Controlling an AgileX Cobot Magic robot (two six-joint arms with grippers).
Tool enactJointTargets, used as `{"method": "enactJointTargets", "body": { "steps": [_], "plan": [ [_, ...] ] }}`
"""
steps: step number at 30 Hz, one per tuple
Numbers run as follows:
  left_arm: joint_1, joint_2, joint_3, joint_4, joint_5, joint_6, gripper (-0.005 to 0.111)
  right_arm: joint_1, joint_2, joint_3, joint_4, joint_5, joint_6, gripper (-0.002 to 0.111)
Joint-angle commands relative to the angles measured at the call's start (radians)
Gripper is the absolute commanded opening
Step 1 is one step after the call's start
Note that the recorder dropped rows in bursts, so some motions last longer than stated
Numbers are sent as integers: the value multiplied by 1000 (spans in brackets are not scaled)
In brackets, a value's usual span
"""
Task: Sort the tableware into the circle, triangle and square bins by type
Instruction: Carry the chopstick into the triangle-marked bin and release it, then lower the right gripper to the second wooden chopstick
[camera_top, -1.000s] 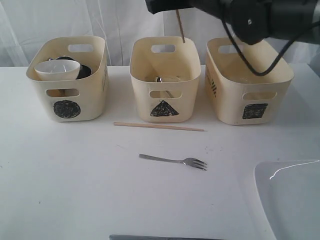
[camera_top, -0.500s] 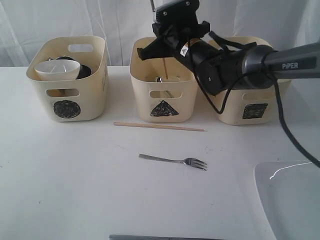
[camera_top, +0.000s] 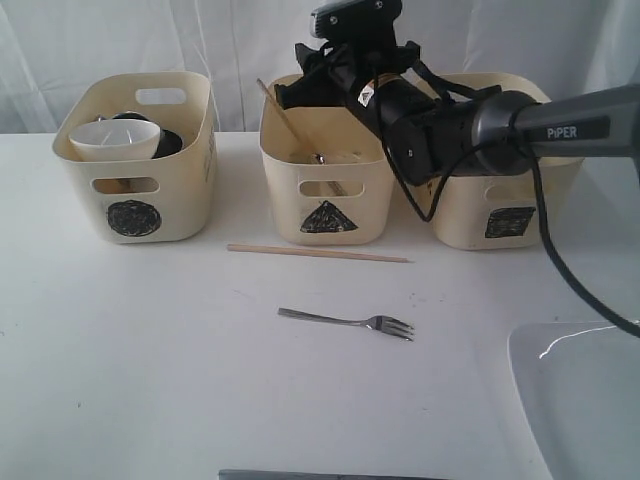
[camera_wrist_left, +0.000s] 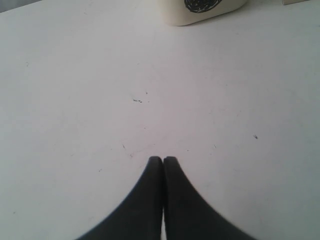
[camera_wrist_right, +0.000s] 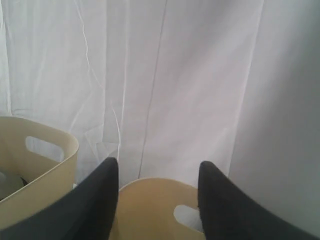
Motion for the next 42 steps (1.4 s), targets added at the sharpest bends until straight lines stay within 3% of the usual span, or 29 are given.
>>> {"method": "enactJointTargets", "body": {
  "steps": [1, 8, 14, 19, 25, 31, 36, 39, 40, 42],
  "plan": [
    [1, -4, 2, -9, 2, 1, 0, -12, -17, -4, 9, -1, -34, 48],
    [1, -4, 2, -9, 2, 1, 0, -12, -135, -2, 9, 108, -34, 47],
    [1, -4, 2, -9, 2, 1, 0, -14, -293, -2, 0, 601, -36, 44],
    [1, -4, 2, -9, 2, 1, 0, -38, -375, -2, -45, 857, -61, 27],
    [1, -4, 2, -9, 2, 1, 0, -52, -425, -2, -48, 1227, -94, 26],
    [1, -4, 2, -9, 2, 1, 0, -52, -418, 0, 33, 1506, -259, 26],
    [1, -4, 2, -9, 2, 1, 0, -52, -383, 28, 234, 1628, -523, 26],
    [1, -4, 2, -9, 2, 1, 0, -47, -343, 30, 282, 1650, -740, 37],
    [1, -4, 2, -9, 2, 1, 0, -35, -316, 30, 278, 1649, -828, 49],
    [1, -4, 2, -9, 2, 1, 0, -27, -281, 30, 278, 1647, -899, 63]
  ]
}}
